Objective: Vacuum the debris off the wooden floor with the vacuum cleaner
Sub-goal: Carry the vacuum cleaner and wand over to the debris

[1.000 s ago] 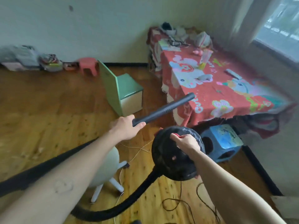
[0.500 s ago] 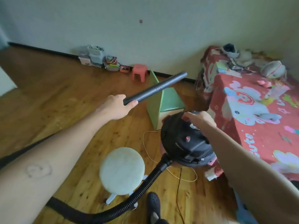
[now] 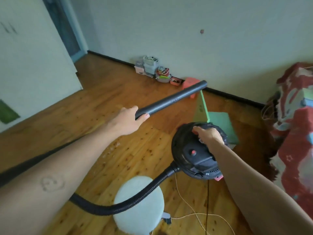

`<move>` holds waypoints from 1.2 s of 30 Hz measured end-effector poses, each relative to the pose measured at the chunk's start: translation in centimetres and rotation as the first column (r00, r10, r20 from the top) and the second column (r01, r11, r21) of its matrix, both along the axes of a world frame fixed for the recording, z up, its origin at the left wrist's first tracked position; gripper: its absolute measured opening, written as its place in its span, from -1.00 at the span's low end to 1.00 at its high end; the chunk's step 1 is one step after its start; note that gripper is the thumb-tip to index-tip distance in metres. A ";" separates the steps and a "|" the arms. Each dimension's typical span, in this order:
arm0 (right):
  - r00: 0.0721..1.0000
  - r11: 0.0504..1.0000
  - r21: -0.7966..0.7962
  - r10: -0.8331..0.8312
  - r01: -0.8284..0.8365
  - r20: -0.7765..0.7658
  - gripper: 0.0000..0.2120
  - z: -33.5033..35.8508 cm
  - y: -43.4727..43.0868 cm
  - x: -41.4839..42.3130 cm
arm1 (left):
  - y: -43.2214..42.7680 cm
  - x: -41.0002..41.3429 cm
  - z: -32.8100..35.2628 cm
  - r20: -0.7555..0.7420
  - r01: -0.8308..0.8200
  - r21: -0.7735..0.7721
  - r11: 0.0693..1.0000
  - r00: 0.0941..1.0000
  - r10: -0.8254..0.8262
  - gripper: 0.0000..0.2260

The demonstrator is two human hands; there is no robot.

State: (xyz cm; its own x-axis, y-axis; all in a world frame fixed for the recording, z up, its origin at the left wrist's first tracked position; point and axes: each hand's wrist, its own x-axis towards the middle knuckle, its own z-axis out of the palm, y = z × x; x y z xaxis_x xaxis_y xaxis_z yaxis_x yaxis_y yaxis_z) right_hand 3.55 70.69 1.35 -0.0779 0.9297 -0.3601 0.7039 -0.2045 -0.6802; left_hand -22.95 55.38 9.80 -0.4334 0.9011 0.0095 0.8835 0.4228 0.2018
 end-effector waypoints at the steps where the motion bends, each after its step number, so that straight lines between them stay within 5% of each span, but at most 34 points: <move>1: 1.000 1.000 -0.004 0.013 -0.013 -0.009 -0.48 -0.1 0.8 -0.6 | 0.1 -0.7 0.2 -0.007 -0.024 0.006 1.000 1.000 0.024 -0.40; 8: 0.994 0.994 0.010 0.109 -0.109 -0.031 -0.52 0.7 5.2 -5.9 | -0.2 -6.2 1.2 -0.041 -0.165 0.062 0.984 0.985 0.168 -0.53; 15: 0.986 0.986 0.037 0.163 -0.165 0.046 -0.53 1.1 8.1 -11.6 | -0.2 -12.5 0.7 -0.129 -0.205 0.098 0.974 0.968 0.216 -0.42; 29: 0.971 0.993 0.092 0.050 -0.073 0.234 -0.53 -2.3 7.6 -28.6 | -2.2 -36.3 -7.6 0.300 -0.185 0.102 0.977 0.943 0.147 -0.48; 36: 0.962 0.992 0.088 0.059 -0.085 0.266 -0.53 -3.3 7.1 -38.5 | -0.8 -42.9 -10.3 0.286 -0.175 0.079 0.981 0.947 0.146 -0.52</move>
State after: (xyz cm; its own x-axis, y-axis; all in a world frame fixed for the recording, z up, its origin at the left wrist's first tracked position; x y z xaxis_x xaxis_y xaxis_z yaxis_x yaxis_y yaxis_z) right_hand -35.00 77.80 -1.99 -0.0604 0.9568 -0.2843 0.8709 -0.0886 -0.4835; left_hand -65.88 54.59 -0.52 -0.5710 0.8198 -0.0437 0.7081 0.5187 0.4791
